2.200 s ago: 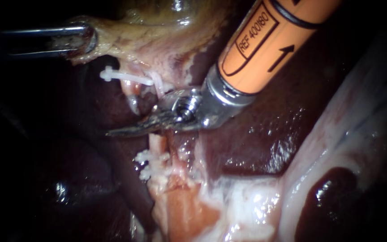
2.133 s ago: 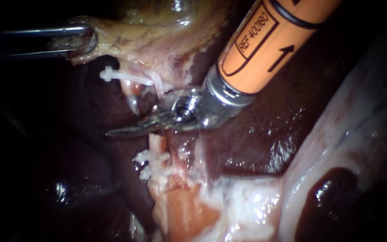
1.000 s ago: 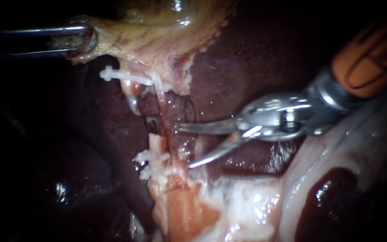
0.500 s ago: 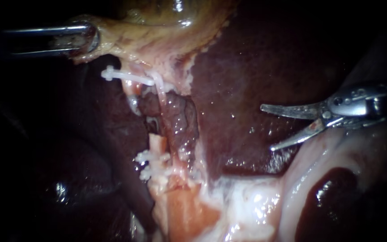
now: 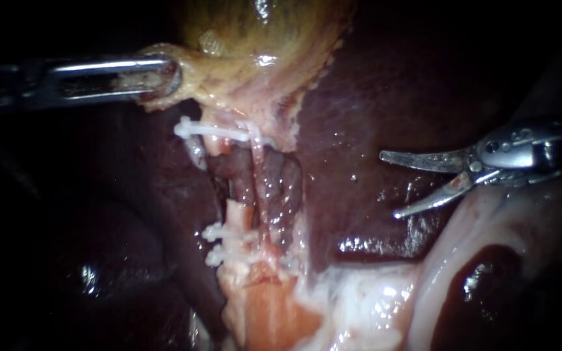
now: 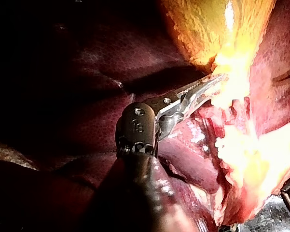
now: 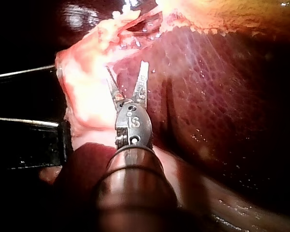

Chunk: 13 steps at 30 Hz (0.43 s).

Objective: Go back from the cut left tube

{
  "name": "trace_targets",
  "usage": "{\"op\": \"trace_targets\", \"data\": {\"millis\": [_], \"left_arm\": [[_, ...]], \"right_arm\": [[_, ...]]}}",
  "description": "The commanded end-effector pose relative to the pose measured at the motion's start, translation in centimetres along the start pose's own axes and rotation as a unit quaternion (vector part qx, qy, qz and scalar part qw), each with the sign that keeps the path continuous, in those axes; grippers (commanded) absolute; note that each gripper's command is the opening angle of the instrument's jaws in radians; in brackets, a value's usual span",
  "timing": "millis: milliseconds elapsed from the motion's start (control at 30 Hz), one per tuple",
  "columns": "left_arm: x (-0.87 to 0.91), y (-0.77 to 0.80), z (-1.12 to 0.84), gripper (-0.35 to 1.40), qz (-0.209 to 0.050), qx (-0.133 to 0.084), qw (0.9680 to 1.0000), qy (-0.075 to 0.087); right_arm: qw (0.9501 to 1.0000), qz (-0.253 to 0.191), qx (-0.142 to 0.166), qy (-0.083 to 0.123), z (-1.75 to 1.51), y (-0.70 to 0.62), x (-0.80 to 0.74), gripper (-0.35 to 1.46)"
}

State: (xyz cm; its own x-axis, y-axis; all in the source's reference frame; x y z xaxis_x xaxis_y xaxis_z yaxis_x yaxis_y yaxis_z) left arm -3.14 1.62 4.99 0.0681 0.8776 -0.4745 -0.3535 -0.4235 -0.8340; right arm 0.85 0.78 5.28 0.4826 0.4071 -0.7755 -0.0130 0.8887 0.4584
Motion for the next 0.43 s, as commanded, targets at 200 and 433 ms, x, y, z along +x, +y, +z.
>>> {"op": "trace_targets", "data": {"millis": [200, 433], "left_arm": [[-0.08, -0.01, 0.10, -0.35, 0.002, -0.001, 1.0000, -0.006], [-0.07, -0.01, 0.08, -0.35, 0.002, -0.002, 1.0000, -0.006]], "right_arm": [[1.0000, 0.000, 0.000, 0.000, -0.01, 0.00, -0.01, 1.45], [0.9996, -0.027, -0.004, -0.001, 0.00, -0.03, 0.02, 1.45]]}}
